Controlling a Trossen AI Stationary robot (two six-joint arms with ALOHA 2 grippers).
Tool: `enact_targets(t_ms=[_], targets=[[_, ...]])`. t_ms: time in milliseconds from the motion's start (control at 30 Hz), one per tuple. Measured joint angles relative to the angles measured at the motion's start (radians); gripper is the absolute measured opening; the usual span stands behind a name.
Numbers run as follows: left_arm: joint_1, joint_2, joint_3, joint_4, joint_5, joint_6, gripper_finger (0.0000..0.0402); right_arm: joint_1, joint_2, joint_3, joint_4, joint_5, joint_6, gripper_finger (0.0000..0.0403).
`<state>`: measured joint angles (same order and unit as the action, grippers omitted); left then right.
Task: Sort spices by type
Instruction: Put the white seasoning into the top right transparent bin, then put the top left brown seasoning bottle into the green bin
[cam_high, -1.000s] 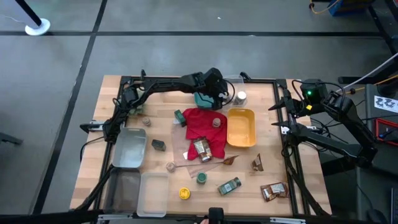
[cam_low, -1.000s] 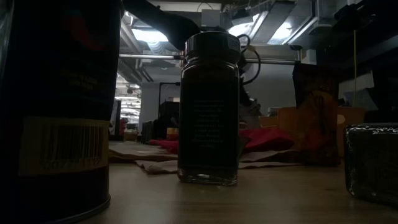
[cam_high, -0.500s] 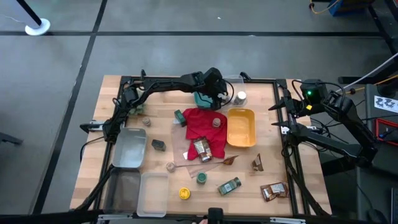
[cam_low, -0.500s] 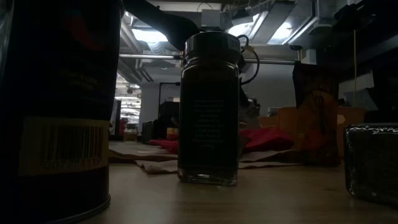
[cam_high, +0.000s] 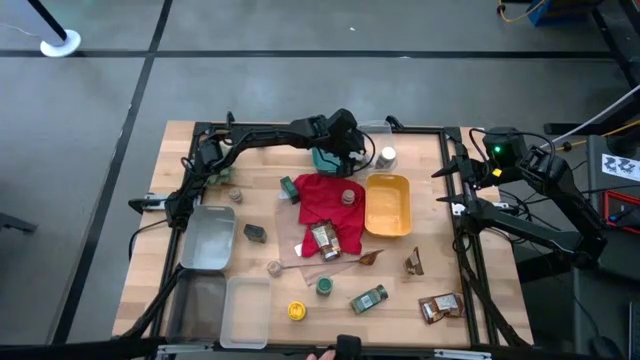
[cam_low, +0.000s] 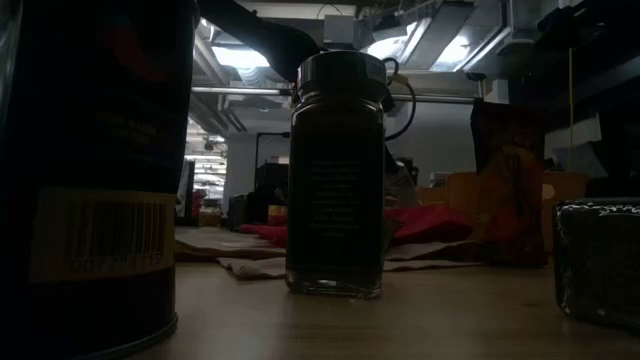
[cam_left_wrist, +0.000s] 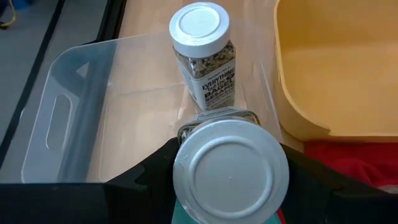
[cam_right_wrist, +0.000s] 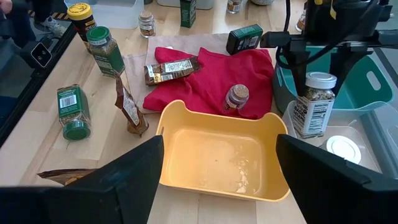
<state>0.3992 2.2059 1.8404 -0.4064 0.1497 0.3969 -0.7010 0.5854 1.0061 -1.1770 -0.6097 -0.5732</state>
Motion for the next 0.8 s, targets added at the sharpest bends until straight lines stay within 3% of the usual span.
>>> enact_targets(t_ms=[333, 800], targets=[[-0.021, 0.000, 0.000, 0.008, -0.002, 0.029, 0.0207, 0.000, 0.000, 0.000, 0.000, 0.000, 0.000, 0.0310], [-0.032, 0.020, 0.000, 0.092, 0.000, 0.011, 0.0242, 0.000, 0.000, 0.000, 0.000, 0.000, 0.000, 0.0310]])
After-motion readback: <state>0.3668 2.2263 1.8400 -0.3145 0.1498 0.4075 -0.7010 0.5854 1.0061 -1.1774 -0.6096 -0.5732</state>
